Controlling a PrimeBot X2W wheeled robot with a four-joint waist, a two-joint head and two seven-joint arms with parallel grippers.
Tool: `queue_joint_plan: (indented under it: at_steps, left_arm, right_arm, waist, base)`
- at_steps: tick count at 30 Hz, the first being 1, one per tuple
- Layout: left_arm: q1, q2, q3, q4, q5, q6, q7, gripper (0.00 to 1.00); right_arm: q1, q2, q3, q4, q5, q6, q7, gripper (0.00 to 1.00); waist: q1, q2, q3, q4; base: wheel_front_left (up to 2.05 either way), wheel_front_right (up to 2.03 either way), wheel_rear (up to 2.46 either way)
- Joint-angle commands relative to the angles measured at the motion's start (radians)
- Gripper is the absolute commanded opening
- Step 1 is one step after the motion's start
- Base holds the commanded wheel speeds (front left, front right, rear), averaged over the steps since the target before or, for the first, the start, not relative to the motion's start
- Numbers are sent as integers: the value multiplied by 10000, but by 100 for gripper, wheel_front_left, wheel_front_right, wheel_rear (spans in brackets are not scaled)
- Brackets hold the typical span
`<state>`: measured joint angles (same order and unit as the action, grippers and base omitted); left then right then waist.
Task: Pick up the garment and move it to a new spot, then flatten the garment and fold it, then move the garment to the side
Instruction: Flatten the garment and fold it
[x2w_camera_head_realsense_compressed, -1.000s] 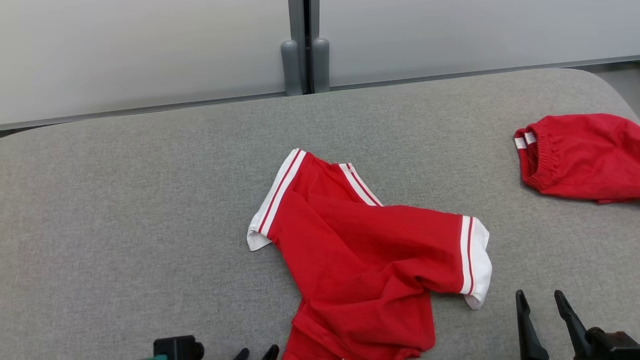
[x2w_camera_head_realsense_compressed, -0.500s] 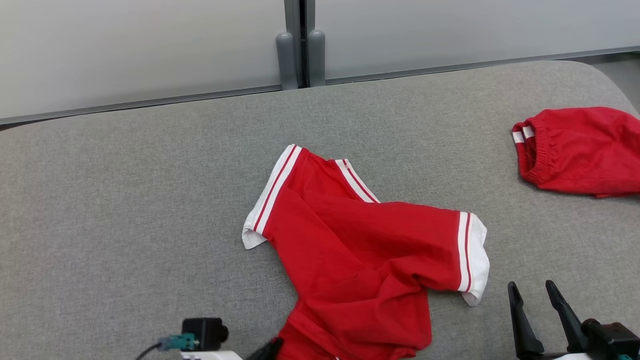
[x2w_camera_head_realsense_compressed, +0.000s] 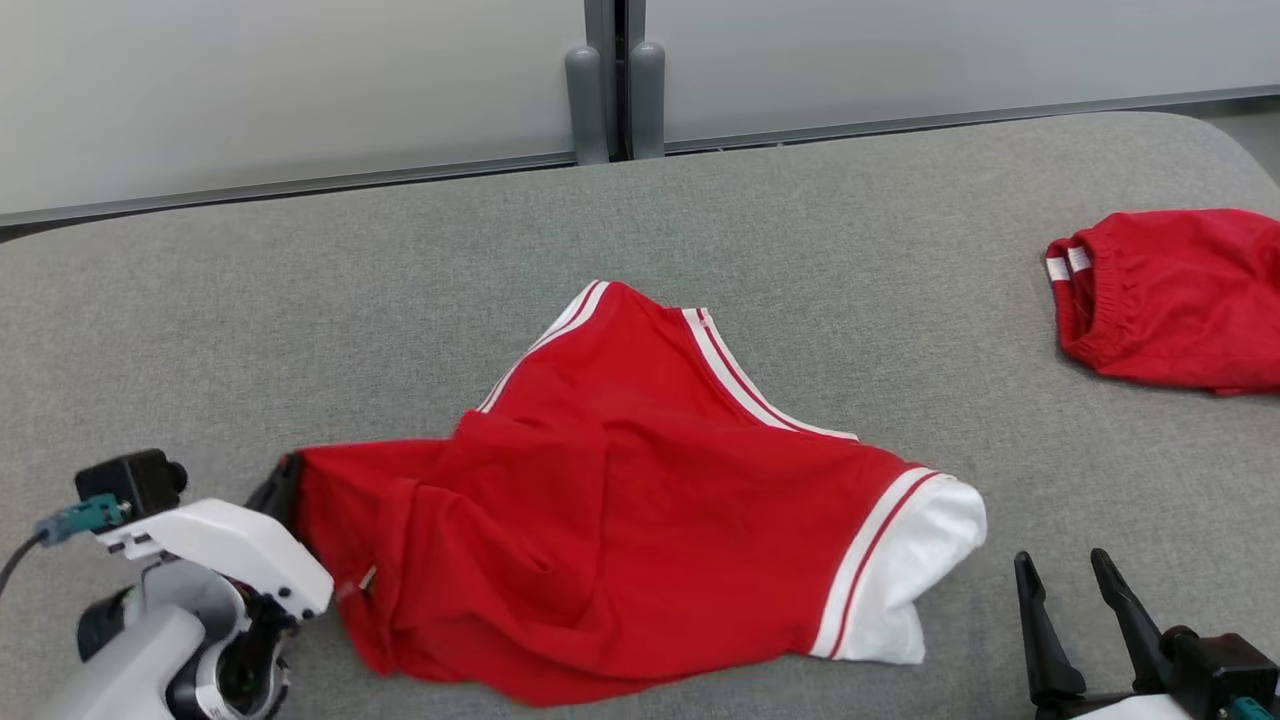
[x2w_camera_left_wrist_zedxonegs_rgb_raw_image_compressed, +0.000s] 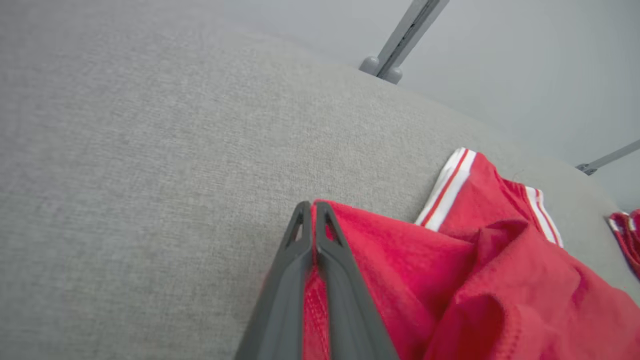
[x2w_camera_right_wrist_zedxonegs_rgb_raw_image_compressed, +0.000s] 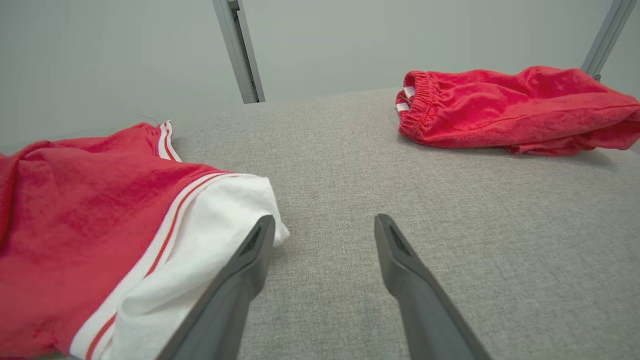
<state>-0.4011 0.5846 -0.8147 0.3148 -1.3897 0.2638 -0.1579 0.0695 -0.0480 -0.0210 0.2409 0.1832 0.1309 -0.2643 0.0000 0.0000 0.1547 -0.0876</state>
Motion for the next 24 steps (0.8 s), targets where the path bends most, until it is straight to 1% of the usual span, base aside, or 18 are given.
queue_joint_plan:
  at_steps: [1,4,5,7,8,9,10,11,12,14,15,18,19,20,21,24]
  left_arm:
    - [-334,-6,94,421,118,-30,-129,0]
    - [-811,-284,148,1384,440,-64,-472,0]
    - [-936,-372,78,1641,618,-200,-586,0]
    - [-1123,-622,302,2176,749,-388,-845,0]
    - [-1188,-701,300,2374,1000,-558,-943,0]
    - [-1202,-860,452,2624,1024,-584,-1006,0]
    - [-1162,-1018,625,2843,1051,-659,-1032,45]
    - [-1119,-1108,727,2995,1204,-700,-1066,100]
    - [-1111,-1128,913,3098,1487,-693,-1069,100]
    - [-990,-1165,1704,2944,2188,-486,-1079,100]
    - [-675,-1236,2110,2707,2660,-376,-1071,100]
    - [642,-1499,3402,1415,3774,40,-1056,100]
    - [1208,-1572,3696,938,3939,128,-1057,100]
    - [1881,-1622,3728,518,4132,205,-1056,100]
    - [1881,-1622,3728,518,4132,205,-1056,100]
    - [3381,-1551,3239,-562,4303,382,-892,100]
  right_arm:
    - [-114,-53,10,15,-67,-3,1,100]
    - [-141,-54,8,20,-127,-3,1,100]
    - [-123,-54,-11,21,-140,-3,0,100]
    - [-57,-54,-43,16,-153,-3,1,100]
    - [-13,-54,-68,25,-151,-3,1,100]
    - [26,-53,-98,32,-141,-3,0,100]
    - [66,-54,-122,47,-136,-3,1,100]
    - [106,-54,-134,56,-137,-3,1,100]
    - [142,-54,-136,75,-142,-3,1,100]
    - [156,-54,-134,45,-124,-3,0,100]
    - [169,-54,-162,20,-134,-3,0,100]
    - [369,-54,-252,-18,-171,-3,0,100]
    - [453,-53,-273,-30,-170,-3,1,100]
    - [531,-54,-306,-41,-163,-3,0,100]
    - [531,-54,-306,-41,-163,-3,0,100]
    - [731,-54,-381,-78,-145,-3,0,100]
  waist:
    - [0,0,38,-23]
    - [0,0,75,-60]
    - [0,0,80,-67]
    - [0,0,79,-62]
    - [0,0,60,-52]
    - [0,0,35,-26]
    - [0,0,6,1]
    - [0,0,-42,26]
    - [0,0,-91,42]
    - [0,0,-199,63]
    - [0,0,-266,65]
    - [0,0,-560,97]
    - [0,0,-677,115]
    - [0,0,-790,132]
    - [0,0,-790,132]
    - [0,0,-1008,219]
  base:
    - [0,0,0]
    - [0,0,0]
    - [0,0,0]
    - [0,0,0]
    - [0,0,0]
    - [0,0,0]
    - [0,0,0]
    - [0,0,0]
    - [0,0,0]
    - [0,0,0]
    - [0,0,0]
    - [0,0,0]
    - [0,0,0]
    - [0,0,0]
    - [0,0,0]
    - [0,0,0]
